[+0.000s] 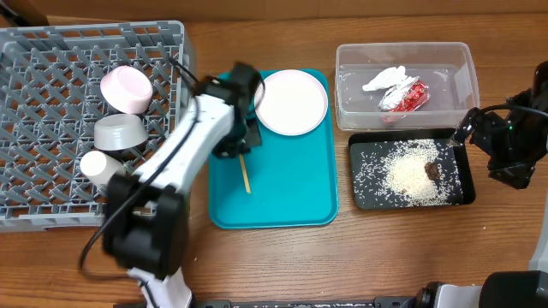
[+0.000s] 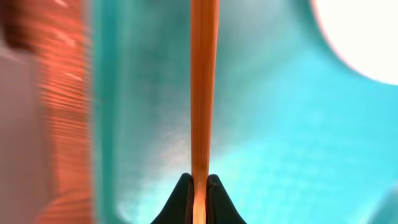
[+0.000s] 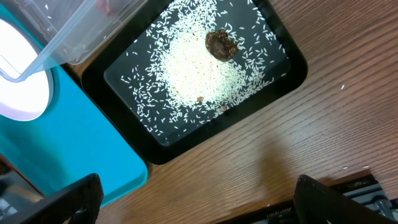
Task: Sort waste into correct bins and load items into the dishwasher
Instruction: 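Carry the second chopstick left and drop it into the dish rack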
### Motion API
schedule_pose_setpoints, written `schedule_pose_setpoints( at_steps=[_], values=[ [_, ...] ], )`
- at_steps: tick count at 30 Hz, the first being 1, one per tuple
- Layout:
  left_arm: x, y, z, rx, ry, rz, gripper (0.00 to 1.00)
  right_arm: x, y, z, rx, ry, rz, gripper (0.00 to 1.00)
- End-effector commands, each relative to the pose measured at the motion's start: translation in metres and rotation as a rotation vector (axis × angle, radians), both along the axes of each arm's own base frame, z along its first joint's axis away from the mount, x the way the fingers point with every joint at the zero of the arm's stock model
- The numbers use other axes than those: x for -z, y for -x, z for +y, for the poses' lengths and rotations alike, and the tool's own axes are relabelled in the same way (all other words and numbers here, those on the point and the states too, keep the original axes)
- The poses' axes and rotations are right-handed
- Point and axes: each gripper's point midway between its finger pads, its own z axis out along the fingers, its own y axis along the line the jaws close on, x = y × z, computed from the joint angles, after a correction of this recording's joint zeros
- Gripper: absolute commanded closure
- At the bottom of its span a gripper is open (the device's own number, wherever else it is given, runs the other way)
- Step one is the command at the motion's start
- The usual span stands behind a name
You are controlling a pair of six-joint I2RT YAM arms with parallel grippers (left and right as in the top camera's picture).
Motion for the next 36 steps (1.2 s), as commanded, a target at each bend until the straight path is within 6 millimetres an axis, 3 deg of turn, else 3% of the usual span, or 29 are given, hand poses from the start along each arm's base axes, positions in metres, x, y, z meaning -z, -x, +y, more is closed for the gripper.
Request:
schedule_pose_setpoints(
  at_steps=[1, 4, 7, 14, 23, 27, 36],
  values=[
    [-0.067, -0.020, 0.034, 0.040, -0.076, -0.185, 0.96, -0.010, 0.000, -0.001, 0.002, 0.018, -0.042, 0.00],
    [-0.090, -0.022, 0.063, -0.001, -0.127, -0.236, 0.96, -0.010, 0.000, -0.001, 0.002, 0.018, -0.042, 0.00],
    [-0.099, -0.026, 0.097, -0.013, -0.155, -0.254, 0.96, -0.010, 0.000, -0.001, 0.002, 0.018, -0.043, 0.00],
    [-0.075, -0.031, 0.139, 0.018, -0.188, -0.172, 0.96, -0.010, 0.000, -0.001, 0.001, 0.017, -0.042, 0.00],
    [-0.032, -0.034, 0.151, 0.051, -0.199, -0.043, 0.95, -0.010, 0.000, -0.001, 0.002, 0.018, -0.042, 0.00],
    [-0.031, -0.034, 0.152, 0.051, -0.202, -0.041, 0.76, -0.010, 0.000, -0.001, 0.002, 0.018, -0.042, 0.00],
    [-0.034, -0.032, 0.148, 0.036, -0.193, -0.042, 0.73, -0.010, 0.000, -0.001, 0.002, 0.018, -0.043, 0.00]
  ],
)
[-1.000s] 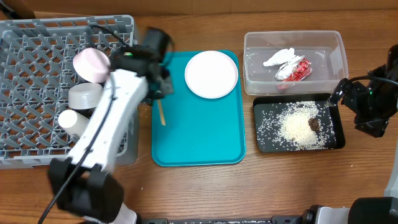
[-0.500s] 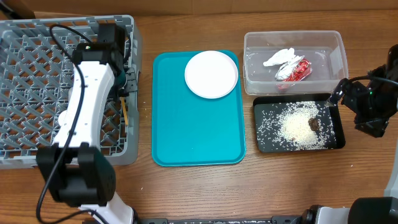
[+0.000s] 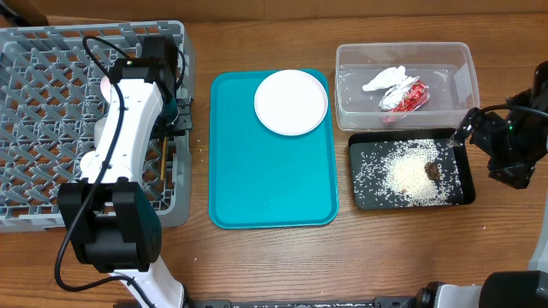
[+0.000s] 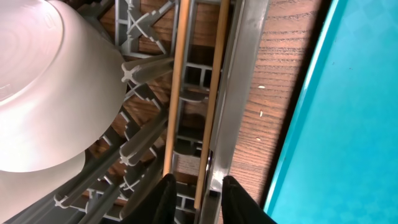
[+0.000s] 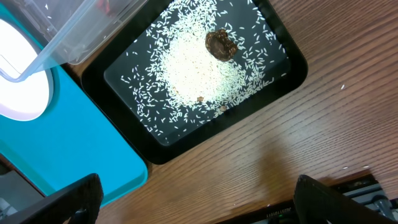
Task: Sort waste into correct bins and load items into the dishwasher
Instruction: 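Carry the second chopstick left and drop it into the dish rack, then grasp the white plate edge on the teal tray with the left gripper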
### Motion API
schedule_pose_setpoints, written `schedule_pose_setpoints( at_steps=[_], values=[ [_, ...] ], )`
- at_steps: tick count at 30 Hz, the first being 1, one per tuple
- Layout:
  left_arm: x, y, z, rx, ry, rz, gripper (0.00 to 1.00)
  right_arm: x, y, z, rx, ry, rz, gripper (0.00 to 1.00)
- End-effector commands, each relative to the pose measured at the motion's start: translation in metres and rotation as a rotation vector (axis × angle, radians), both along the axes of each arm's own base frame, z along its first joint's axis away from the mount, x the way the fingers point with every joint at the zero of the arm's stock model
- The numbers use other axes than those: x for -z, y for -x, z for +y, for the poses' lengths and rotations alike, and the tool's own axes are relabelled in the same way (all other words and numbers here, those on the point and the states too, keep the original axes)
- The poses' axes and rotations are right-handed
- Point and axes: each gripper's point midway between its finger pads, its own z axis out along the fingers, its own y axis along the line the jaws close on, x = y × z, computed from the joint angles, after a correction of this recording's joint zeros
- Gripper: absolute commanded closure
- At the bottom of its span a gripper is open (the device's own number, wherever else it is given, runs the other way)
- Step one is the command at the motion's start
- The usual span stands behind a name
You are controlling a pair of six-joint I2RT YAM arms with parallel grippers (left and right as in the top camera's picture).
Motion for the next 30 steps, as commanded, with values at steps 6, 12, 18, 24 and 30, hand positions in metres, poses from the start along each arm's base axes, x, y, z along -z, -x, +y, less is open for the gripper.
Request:
schedule_pose_setpoints(
  at_steps=[6, 12, 18, 24, 30],
  values=[
    [-0.031, -0.011, -0.042, 0.057, 0.131, -0.107, 0.73, -0.010, 0.000, -0.001, 0.002, 0.018, -0.045, 0.00],
    [-0.050, -0.035, -0.133, 0.357, 0.283, -0.252, 0.54, -0.011, -0.001, -0.001, 0.002, 0.019, -0.047, 0.00],
    [-0.045, -0.046, -0.226, 0.768, 0.247, -0.353, 0.42, -0.011, -0.001, -0.001, 0.001, 0.019, -0.046, 0.00],
    [-0.012, -0.046, -0.266, 0.976, 0.164, -0.332, 0.28, -0.010, -0.001, -0.001, 0.001, 0.018, -0.045, 0.00],
    [0.036, -0.043, -0.274, 1.041, 0.144, -0.234, 0.26, -0.010, -0.001, -0.001, 0.001, 0.018, -0.046, 0.00]
  ],
)
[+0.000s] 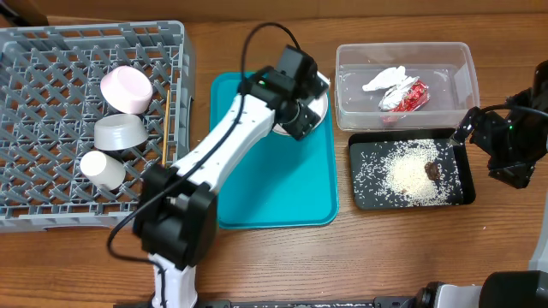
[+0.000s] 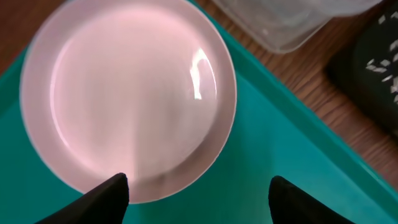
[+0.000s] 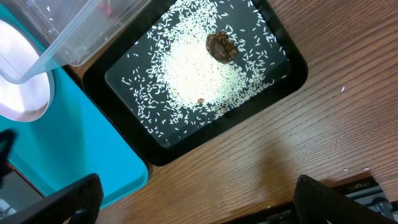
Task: Sort waste into correct bins and load items into the dishwasher
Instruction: 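Grasp the white plate edge on the teal tray with the left gripper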
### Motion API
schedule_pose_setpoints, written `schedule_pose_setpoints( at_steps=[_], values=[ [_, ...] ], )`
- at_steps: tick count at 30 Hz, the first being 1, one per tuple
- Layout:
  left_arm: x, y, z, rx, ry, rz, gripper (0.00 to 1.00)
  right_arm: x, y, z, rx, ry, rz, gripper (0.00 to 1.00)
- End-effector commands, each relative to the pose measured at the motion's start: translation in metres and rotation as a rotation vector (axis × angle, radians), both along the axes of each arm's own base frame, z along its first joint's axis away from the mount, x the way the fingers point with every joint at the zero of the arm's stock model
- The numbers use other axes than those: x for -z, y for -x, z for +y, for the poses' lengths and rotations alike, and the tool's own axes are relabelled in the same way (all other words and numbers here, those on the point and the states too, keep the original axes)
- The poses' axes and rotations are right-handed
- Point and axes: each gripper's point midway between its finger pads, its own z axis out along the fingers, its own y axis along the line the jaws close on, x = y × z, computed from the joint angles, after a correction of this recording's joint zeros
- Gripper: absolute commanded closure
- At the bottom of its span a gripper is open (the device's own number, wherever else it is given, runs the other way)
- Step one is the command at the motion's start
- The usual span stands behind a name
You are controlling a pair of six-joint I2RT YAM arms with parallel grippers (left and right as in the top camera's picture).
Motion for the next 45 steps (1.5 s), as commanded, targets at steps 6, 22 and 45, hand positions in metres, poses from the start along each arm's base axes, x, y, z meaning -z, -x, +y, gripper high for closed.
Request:
schedule_pose_setpoints(
  at_steps=[6, 22, 45],
  values=[
    [0.063, 0.002, 0.010, 0.050, -0.121, 0.095, 0.23, -0.010, 0.001, -0.001, 0.001, 0.016, -0.039, 0.00],
    [0.087, 0.059, 0.042, 0.032, -0.254, 0.356, 0.81, -0.010, 0.001, -0.001, 0.001, 0.017, -0.040, 0.00],
    [-0.052, 0.021, 0.058, -0.278, -0.189, 0.059, 0.96, -0.010, 0.001, -0.001, 0.001, 0.016, -0.039, 0.00]
  ],
)
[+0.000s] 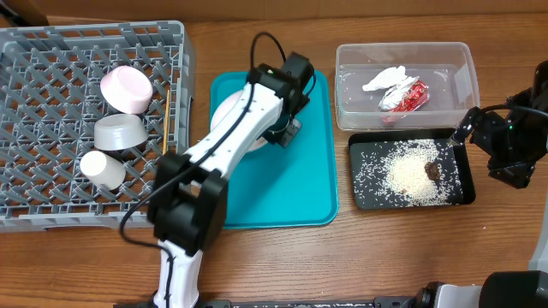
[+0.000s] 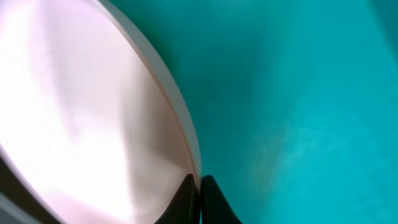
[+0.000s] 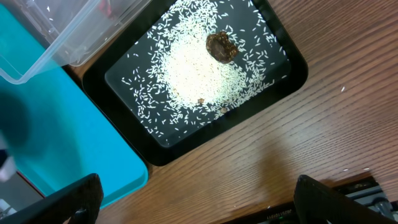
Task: Sort waste into correct bins and load items into the dishwasher
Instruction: 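Grasp the white plate edge on the teal tray with the left gripper, then carry the white plate left and stand it upright in the dish rack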
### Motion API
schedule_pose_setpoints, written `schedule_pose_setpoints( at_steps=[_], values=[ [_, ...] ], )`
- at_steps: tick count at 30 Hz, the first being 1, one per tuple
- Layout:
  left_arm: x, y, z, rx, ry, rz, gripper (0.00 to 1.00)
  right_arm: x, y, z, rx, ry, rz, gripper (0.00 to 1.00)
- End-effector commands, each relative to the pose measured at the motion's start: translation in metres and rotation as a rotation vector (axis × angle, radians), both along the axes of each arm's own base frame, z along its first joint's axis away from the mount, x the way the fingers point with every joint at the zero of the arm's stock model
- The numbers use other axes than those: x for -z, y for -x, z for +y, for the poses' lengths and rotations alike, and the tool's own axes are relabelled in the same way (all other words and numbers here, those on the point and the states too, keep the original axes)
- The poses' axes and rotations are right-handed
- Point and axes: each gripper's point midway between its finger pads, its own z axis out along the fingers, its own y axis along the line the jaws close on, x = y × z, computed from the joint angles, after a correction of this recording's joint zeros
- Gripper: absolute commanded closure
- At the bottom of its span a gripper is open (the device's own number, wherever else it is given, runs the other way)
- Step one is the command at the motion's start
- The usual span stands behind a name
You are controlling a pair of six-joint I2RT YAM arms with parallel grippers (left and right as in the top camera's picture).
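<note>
The white plate [image 1: 224, 113] sits over the far left part of the teal tray [image 1: 282, 197], mostly hidden under my left arm. My left gripper [image 1: 285, 130] is shut on the plate's right rim. In the left wrist view the plate [image 2: 93, 124] fills the left side, and its edge runs down between the closed fingertips [image 2: 211, 198] of the left gripper [image 2: 199, 182]. My right gripper [image 1: 501, 150] hangs open at the right, above bare wood, with nothing between the fingers [image 3: 74, 196].
The grey dish rack [image 1: 51, 201] on the left holds a pink cup [image 1: 127, 88], a grey bowl [image 1: 118, 131], a white cup [image 1: 100, 168] and a wooden chopstick [image 1: 166, 120]. The clear bin [image 1: 342, 85] holds wrappers. The black tray [image 1: 360, 192] holds rice and a brown scrap.
My left gripper was open above the plate at the tray's far right. It is now shut on the plate's rim, and the plate lies further left. The right arm is unchanged.
My left gripper first held a wooden chopstick over the teal tray. Then it stood open at the rack's right edge with the chopstick lying in the rack. After that it hung open over the white plate, and now it grips the plate's rim.
</note>
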Motion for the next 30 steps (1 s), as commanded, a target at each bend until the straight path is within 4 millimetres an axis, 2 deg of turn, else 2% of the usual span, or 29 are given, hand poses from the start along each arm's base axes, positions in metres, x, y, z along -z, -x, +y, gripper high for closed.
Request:
schedule_pose_setpoints(
  at_steps=[1, 4, 8, 11, 17, 24, 26, 27, 30],
  values=[
    [-0.070, -0.010, 0.005, -0.060, 0.063, -0.170, 0.96, -0.010, 0.001, -0.001, 0.002, 0.016, -0.039, 0.00],
    [-0.094, -0.008, 0.012, -0.095, 0.097, -0.219, 0.96, -0.010, 0.001, -0.001, 0.002, 0.016, -0.039, 0.00],
    [-0.132, -0.010, 0.036, -0.192, 0.163, -0.295, 0.96, -0.010, 0.002, 0.000, 0.002, 0.015, -0.035, 0.00],
    [-0.148, -0.010, 0.048, -0.225, 0.238, -0.303, 0.96, -0.010, 0.002, -0.001, 0.002, 0.015, -0.035, 0.00],
    [-0.161, -0.015, 0.074, -0.289, 0.439, -0.245, 0.96, -0.010, 0.002, -0.001, 0.002, 0.015, -0.035, 0.00],
    [-0.185, -0.016, 0.088, -0.192, 0.772, -0.183, 0.96, -0.010, 0.002, 0.000, 0.002, 0.015, -0.035, 0.00],
    [-0.190, -0.017, 0.099, -0.196, 0.822, -0.187, 0.96, -0.010, 0.002, 0.000, 0.002, 0.015, -0.035, 0.00],
    [-0.192, -0.018, 0.110, -0.223, 0.840, -0.193, 0.96, -0.010, 0.002, 0.000, 0.002, 0.015, -0.035, 0.00],
    [-0.193, -0.019, 0.123, -0.248, 0.865, -0.196, 0.96, -0.010, 0.002, -0.001, 0.002, 0.015, -0.035, 0.00]
  ],
)
